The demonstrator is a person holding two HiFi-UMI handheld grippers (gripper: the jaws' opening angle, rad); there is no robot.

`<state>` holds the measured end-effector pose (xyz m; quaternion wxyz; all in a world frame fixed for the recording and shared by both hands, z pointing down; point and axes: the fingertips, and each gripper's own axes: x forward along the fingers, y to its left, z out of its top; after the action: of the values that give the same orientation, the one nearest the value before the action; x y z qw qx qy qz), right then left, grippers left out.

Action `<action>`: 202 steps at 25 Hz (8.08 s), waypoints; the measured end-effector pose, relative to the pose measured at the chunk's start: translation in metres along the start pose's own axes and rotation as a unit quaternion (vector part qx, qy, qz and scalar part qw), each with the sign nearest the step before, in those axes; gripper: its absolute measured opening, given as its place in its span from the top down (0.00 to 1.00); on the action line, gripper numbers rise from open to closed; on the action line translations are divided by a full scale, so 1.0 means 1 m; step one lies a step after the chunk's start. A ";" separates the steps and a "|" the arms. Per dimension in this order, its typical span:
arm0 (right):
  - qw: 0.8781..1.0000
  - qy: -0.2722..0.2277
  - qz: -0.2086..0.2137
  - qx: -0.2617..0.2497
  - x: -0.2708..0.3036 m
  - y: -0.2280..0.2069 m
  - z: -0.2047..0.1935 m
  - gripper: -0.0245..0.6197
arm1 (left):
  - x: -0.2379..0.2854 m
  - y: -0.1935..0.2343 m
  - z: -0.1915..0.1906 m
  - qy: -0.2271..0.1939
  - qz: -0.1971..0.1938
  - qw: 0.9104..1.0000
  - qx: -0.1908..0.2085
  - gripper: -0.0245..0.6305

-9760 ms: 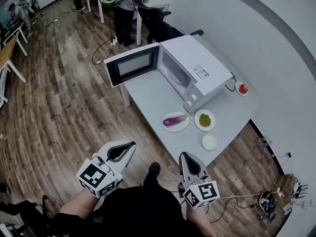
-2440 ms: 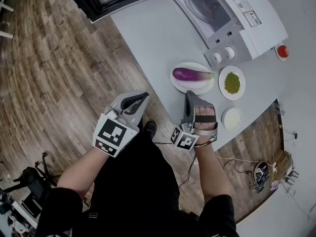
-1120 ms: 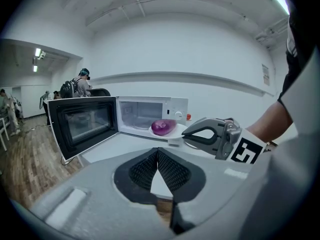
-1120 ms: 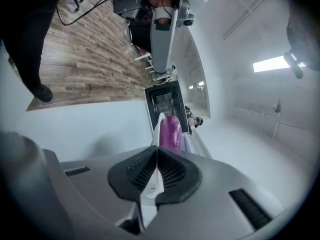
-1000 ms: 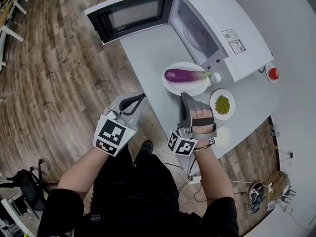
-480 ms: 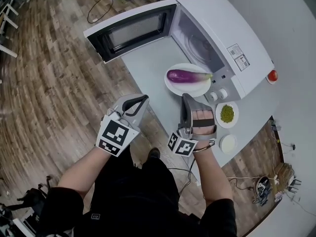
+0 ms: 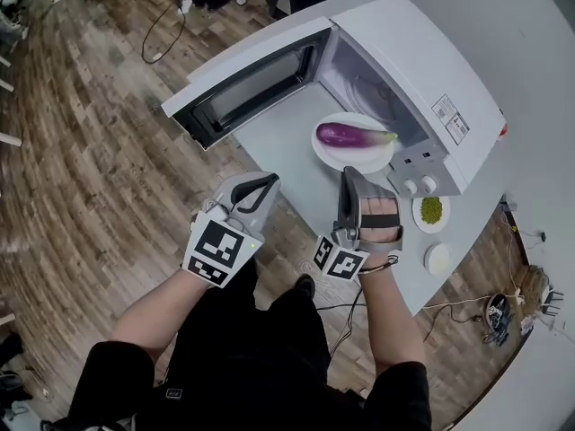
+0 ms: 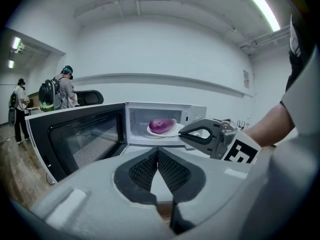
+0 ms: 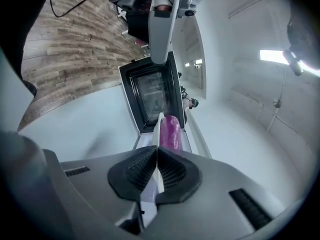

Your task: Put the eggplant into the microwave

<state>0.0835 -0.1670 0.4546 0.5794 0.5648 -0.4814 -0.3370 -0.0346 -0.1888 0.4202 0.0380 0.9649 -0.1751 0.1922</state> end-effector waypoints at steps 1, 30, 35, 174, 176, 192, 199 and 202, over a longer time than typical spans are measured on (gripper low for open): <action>1.000 0.010 -0.002 0.002 0.003 -0.002 0.001 0.93 | 0.000 0.004 0.001 -0.001 -0.008 1.000 0.002 0.95; 0.994 0.107 -0.004 0.030 0.095 0.028 -0.063 0.93 | 0.123 0.045 0.015 -0.008 -0.083 0.996 0.030 0.95; 0.993 0.110 0.005 0.042 0.118 0.034 -0.069 0.93 | 0.150 0.048 0.019 -0.012 -0.086 0.996 0.031 0.95; 0.634 -0.099 0.140 0.754 -0.250 -0.114 -0.048 0.94 | -0.095 -0.136 0.103 -0.060 -0.074 0.995 -0.011 0.95; 0.634 -0.107 0.147 0.751 -0.257 -0.117 -0.046 0.94 | -0.095 -0.142 0.101 -0.056 -0.067 0.996 -0.002 0.95; 0.662 -0.131 0.113 0.729 -0.241 -0.153 -0.014 0.94 | -0.117 -0.117 0.131 -0.098 -0.078 0.992 0.028 0.95; 0.665 -0.134 0.106 0.727 -0.226 -0.162 0.001 0.94 | -0.122 -0.097 0.139 -0.106 -0.086 0.990 0.025 0.95; 0.660 -0.129 0.097 0.734 -0.223 -0.165 -0.001 0.94 | -0.121 -0.094 0.142 -0.107 -0.092 0.990 0.023 0.95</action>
<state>0.0410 0.0193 0.2542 -0.0616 0.7079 -0.6943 0.1143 -0.0558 -0.0818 0.2422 0.0146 0.9925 -0.0837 0.0878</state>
